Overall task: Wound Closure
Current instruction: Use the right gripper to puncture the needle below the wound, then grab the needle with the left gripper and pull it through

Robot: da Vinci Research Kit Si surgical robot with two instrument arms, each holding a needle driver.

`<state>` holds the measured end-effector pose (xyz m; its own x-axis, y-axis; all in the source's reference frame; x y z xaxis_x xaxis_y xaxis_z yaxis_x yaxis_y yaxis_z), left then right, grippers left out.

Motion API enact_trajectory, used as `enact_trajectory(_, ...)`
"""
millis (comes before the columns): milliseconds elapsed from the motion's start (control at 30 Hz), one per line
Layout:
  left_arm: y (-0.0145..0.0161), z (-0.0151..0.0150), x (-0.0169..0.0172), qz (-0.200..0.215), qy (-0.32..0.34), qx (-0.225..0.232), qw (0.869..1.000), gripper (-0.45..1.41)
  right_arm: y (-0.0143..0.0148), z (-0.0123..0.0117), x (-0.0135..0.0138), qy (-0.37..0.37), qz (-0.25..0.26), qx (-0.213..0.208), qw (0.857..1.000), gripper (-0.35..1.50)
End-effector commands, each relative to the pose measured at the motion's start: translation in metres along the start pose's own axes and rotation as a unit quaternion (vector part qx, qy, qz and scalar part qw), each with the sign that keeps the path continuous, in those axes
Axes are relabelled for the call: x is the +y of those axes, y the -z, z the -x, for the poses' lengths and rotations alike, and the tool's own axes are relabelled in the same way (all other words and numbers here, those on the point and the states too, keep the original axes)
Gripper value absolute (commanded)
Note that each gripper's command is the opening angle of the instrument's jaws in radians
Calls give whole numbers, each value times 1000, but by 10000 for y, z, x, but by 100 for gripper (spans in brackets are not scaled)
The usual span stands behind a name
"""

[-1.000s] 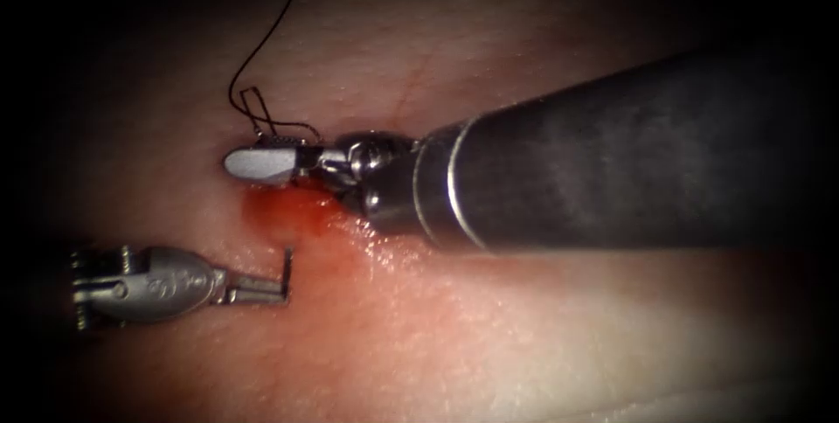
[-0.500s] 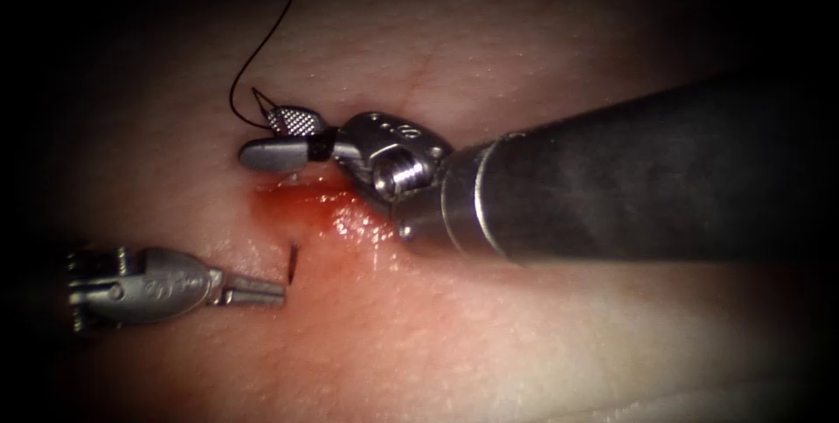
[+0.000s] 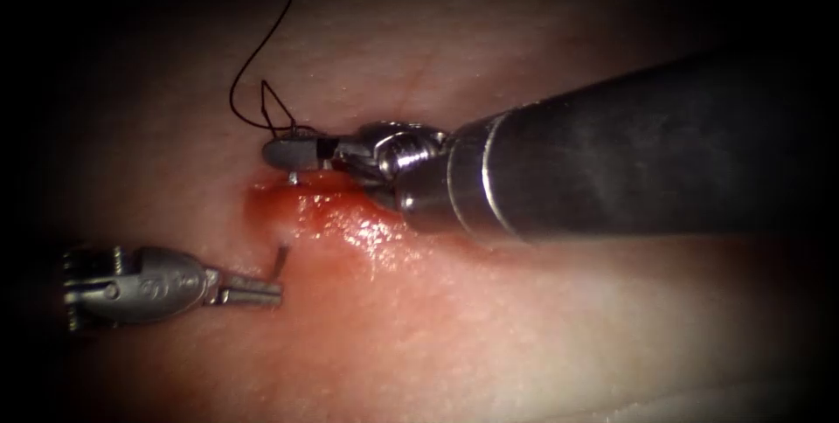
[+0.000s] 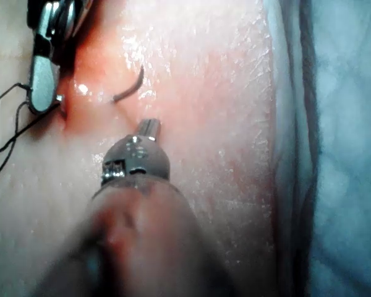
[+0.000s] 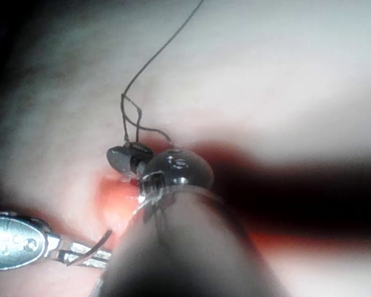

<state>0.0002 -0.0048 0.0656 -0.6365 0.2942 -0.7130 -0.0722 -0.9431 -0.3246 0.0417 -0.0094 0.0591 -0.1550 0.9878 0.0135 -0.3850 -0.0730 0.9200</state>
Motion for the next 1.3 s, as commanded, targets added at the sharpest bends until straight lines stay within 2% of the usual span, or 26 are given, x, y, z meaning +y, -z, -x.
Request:
enact_trajectory(33, -8, 1, -1, 0, 0, 0, 1000, -25, -8, 4, -1, 2, -2, -5, 1000, -35)
enact_trajectory(100, -8, 1, 0, 0, 0, 0, 1000, -23, -8, -2, 1, 12, -5, 17, 1000, -35)
enact_trajectory(133, -7, 1, 1, 0, 0, 0, 1000, -23, -7, -9, 4, 31, -19, 35, 999, -16)
enact_trajectory(167, -7, 1, 1, 0, 0, 0, 1000, -22, -7, -12, 6, 40, -20, 39, 998, 12)
enact_trajectory(200, -7, 2, 1, 0, 0, 0, 1000, -22, -5, -16, 9, 49, -17, 47, 998, 59)
enact_trajectory(233, -7, 2, 1, 1, 0, 0, 1000, -22, -2, -20, 12, 63, -8, 58, 996, 84)
enact_trajectory(300, -6, 1, 0, 0, 3, 0, 1000, -22, 4, -24, 16, 78, 0, 66, 995, 96)
enact_trajectory(433, -5, 1, -1, -3, -17, 6, 1000, -12, 24, -31, 24, 114, 16, 77, 990, 94)
enact_trajectory(600, -1, -3, -7, -16, -33, 30, 999, 2, 48, -34, 33, 139, 25, 82, 987, 108)
enact_trajectory(667, 3, -7, -12, -31, -34, 48, 998, 7, 60, -35, 37, 155, 29, 85, 984, 118)
enact_trajectory(700, 6, -9, -16, -41, -32, 65, 996, 12, 67, -37, 40, 166, 24, 87, 982, 131)
enact_trajectory(767, 8, -13, -20, -51, -31, 86, 995, 15, 75, -39, 44, 185, 19, 86, 979, 138)
enact_trajectory(933, 11, -19, -28, -62, -38, 106, 992, 20, 90, -38, 50, 211, 14, 80, 974, 133)
enact_trajectory(1200, 0, -31, -28, -27, -43, 137, 989, 41, 112, -49, 58, 219, 28, 93, 971, 128)
enact_trajectory(1300, -6, -35, -27, -20, -48, 143, 988, 42, 116, -52, 58, 216, 29, 97, 971, 126)
